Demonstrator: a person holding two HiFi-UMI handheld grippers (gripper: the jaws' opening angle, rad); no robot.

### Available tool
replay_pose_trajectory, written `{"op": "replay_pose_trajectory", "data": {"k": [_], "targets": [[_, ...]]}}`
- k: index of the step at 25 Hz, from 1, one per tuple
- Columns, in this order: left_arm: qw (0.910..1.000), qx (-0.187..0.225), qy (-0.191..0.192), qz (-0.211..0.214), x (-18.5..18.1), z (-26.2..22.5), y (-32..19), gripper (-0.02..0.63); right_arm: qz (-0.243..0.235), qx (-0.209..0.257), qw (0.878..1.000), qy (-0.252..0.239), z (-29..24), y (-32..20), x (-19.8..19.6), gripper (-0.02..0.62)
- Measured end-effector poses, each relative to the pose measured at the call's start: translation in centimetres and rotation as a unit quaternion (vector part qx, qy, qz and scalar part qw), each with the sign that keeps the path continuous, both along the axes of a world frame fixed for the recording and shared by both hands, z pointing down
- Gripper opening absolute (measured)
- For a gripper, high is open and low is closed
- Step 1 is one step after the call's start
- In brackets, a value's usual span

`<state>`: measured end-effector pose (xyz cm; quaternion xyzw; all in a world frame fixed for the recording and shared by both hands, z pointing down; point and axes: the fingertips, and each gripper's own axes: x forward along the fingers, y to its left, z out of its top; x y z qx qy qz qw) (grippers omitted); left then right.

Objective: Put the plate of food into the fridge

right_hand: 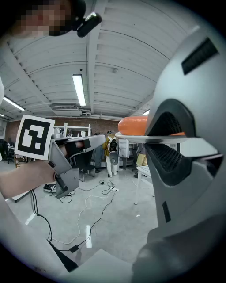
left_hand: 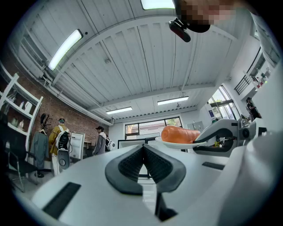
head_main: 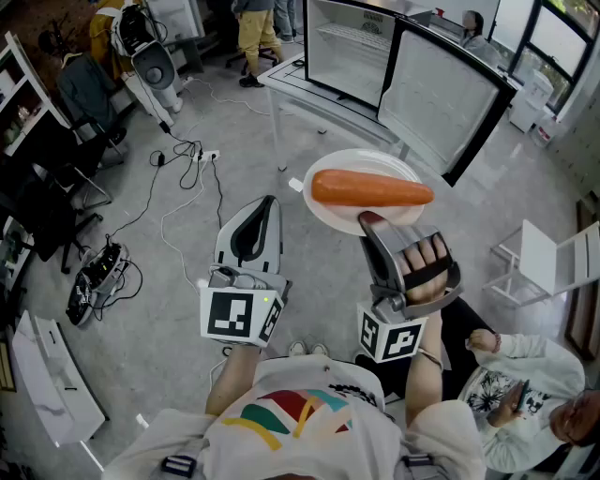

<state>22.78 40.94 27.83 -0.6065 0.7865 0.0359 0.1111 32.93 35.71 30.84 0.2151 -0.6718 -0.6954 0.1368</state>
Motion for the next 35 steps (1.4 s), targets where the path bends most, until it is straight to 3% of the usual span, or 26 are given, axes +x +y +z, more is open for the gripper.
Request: {"op": "replay_pose_trajectory", "data": {"k": [21, 35], "targets": [[0.9999, -0.001, 0.002, -0.011, -1.1, 0.2, -0.6, 0.006, -0.027, 0.002, 1.0, 0.012, 0.4, -0.5, -1.2, 0.038], [0.9996, -0.015, 0.008, -0.024, -1.7, 1.9, -3.6, 0.006, -0.046, -0.016, 0.998, 0.027, 2.0, -3.9, -2.1, 0.038]]}}
